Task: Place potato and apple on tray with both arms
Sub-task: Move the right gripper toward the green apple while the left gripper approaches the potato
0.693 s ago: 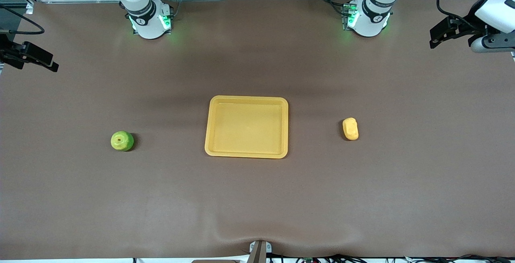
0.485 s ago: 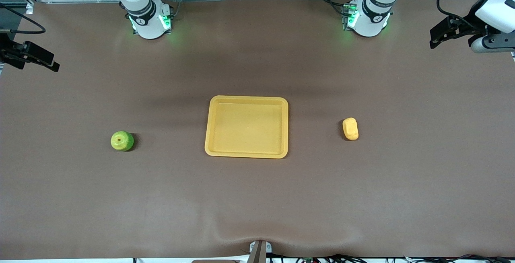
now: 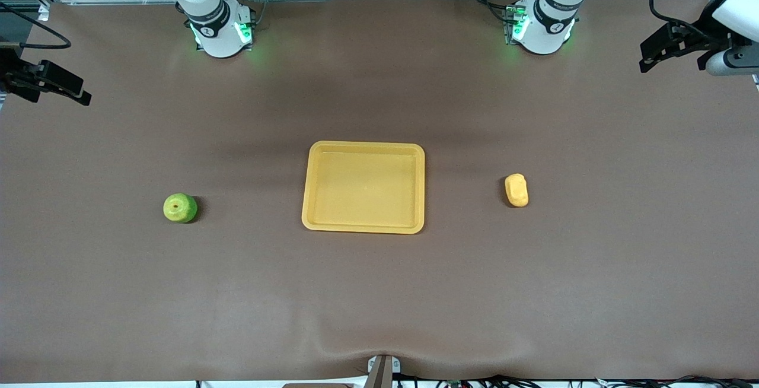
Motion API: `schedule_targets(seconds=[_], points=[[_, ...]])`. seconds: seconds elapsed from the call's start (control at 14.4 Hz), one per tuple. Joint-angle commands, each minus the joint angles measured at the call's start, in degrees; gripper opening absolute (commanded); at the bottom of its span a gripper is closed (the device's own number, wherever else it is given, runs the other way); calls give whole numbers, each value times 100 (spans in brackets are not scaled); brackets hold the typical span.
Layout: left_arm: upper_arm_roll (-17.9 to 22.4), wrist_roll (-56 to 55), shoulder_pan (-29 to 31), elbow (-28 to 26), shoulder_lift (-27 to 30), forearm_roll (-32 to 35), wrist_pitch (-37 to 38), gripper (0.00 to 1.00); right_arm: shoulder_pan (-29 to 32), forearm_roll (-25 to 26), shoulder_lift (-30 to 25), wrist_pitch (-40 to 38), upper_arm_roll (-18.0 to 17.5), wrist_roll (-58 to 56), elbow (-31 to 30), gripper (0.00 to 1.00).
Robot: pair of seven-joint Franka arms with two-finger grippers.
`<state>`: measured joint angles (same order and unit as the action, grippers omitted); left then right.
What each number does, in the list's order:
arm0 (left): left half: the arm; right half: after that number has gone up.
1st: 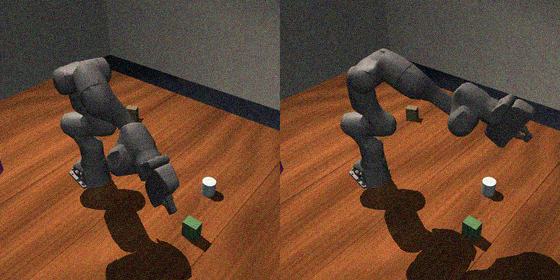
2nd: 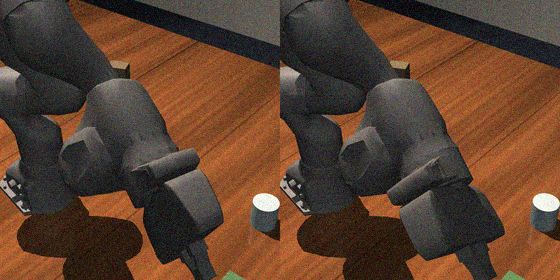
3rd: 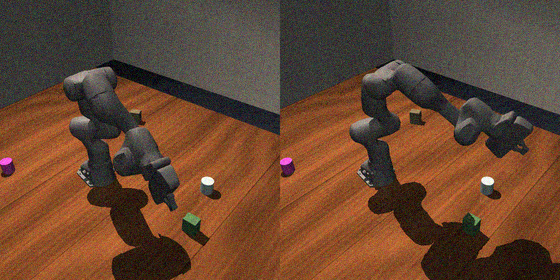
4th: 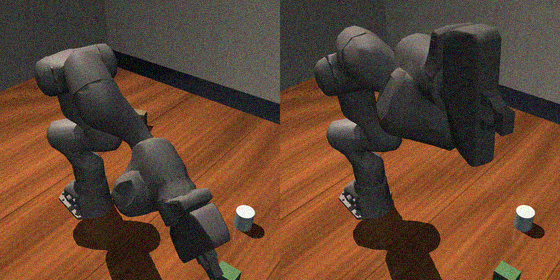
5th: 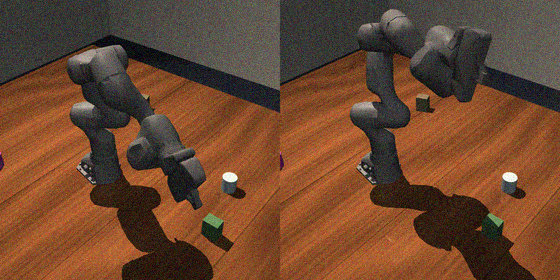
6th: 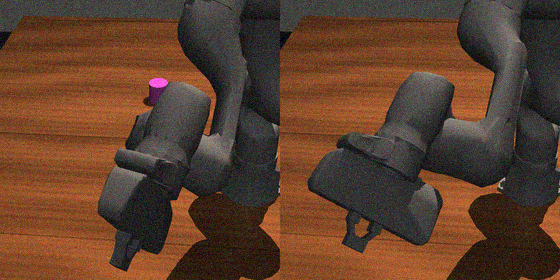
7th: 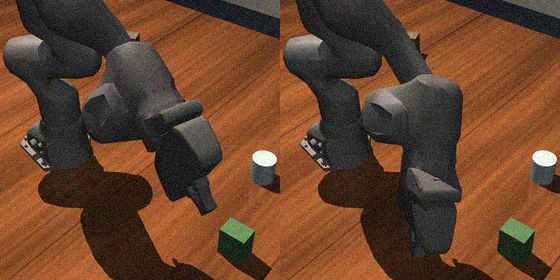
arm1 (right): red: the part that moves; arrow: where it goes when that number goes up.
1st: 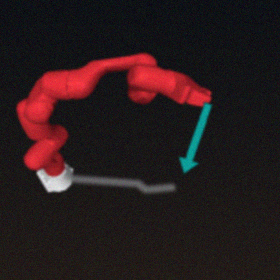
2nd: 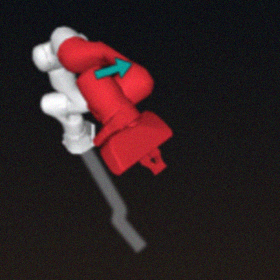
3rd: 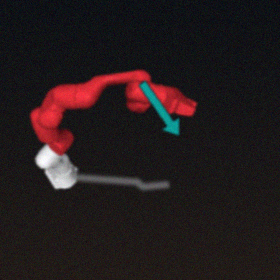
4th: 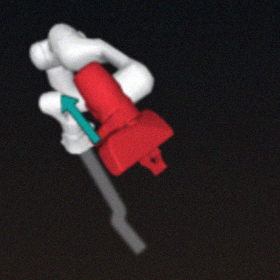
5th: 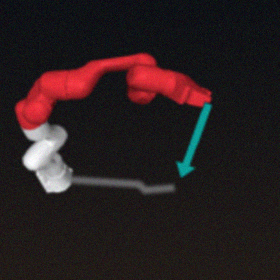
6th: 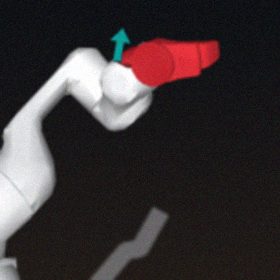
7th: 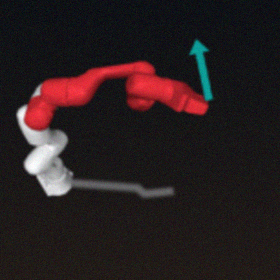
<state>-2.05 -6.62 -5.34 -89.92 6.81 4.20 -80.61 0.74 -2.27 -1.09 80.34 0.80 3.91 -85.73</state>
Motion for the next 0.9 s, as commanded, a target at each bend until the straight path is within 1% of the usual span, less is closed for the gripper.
schedule_targets(seconds=[0.0, 0.83], points=[[20, 126, -29, 185, -154, -104, 72, 100, -39, -54, -5, -62, 16, 66, 109, 100], [-15, 126, -82, 62, -277, -166, 72, 100, -57, -54, 12, -27, 25, 66, 118, 100]])
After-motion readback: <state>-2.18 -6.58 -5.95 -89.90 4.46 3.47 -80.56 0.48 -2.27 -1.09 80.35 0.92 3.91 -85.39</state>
